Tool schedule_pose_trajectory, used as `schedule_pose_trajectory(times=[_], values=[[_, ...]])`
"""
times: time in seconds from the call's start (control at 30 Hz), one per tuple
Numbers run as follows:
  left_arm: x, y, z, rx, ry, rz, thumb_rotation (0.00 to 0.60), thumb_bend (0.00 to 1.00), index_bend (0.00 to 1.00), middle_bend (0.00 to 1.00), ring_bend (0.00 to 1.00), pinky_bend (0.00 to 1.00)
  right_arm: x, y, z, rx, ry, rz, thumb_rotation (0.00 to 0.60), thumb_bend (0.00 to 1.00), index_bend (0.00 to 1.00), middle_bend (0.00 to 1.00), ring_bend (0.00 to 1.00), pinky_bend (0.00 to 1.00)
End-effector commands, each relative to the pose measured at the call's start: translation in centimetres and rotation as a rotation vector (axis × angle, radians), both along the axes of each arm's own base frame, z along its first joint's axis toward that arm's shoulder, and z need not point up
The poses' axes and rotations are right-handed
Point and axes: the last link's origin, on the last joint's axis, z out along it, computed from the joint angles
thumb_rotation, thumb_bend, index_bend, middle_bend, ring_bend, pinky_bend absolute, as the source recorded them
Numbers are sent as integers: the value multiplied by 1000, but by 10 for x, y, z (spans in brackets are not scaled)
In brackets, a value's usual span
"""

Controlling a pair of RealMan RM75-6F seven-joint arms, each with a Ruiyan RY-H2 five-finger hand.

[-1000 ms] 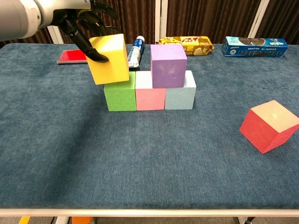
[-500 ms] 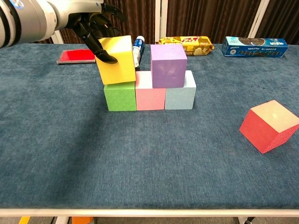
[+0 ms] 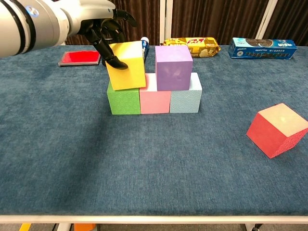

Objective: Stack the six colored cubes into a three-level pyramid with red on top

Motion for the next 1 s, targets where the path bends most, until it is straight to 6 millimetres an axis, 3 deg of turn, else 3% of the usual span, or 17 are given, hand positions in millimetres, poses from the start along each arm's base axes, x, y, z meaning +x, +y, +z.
schedule_pose_trajectory(times=[0.03, 1.0], values=[[2, 1, -1, -2, -6, 0, 600, 259, 110, 606, 185, 114, 0, 0, -1, 1, 0, 0, 600, 0, 0, 0, 0, 0], [6, 3, -12, -5, 0, -12, 600, 259, 110, 606, 186, 111, -6, -1, -3, 11, 0, -16, 600, 0, 0, 0, 0, 0]])
